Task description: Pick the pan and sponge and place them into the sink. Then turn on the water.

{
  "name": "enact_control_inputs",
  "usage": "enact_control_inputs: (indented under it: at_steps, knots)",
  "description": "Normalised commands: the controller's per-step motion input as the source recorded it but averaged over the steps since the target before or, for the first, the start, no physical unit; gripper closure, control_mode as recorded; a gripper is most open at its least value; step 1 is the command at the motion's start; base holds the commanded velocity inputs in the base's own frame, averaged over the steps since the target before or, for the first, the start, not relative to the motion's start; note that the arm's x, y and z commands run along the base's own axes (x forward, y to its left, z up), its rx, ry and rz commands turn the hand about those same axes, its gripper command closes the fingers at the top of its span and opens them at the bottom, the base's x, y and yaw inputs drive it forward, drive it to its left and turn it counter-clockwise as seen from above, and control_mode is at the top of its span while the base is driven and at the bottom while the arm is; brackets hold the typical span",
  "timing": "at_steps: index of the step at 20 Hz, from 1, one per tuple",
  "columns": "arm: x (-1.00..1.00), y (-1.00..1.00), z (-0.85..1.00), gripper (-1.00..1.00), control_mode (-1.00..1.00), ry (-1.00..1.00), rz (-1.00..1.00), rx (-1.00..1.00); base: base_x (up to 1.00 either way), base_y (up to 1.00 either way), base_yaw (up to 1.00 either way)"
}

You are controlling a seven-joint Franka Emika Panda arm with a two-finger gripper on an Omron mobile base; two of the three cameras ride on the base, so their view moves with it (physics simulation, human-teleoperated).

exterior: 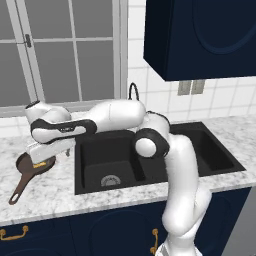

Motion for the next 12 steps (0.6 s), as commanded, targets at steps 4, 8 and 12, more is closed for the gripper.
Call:
enact_control_inputs:
  at_steps: [4, 8, 12]
  knots:
    - [-0.5, -0.06, 0.15, -1.0, -1.0, -0.14, -0.16, 0.22, 0.0, 0.0, 0.0]
    - [-0.19, 0.16, 0.27, -1.0, -1.0, 0.02, -0.29, 0.23, 0.0, 0.0, 0.0]
    - [-0.32, 0.06, 0.27, -1.0, -1.0, 0.19, -0.33, 0.2, 0.0, 0.0, 0.0]
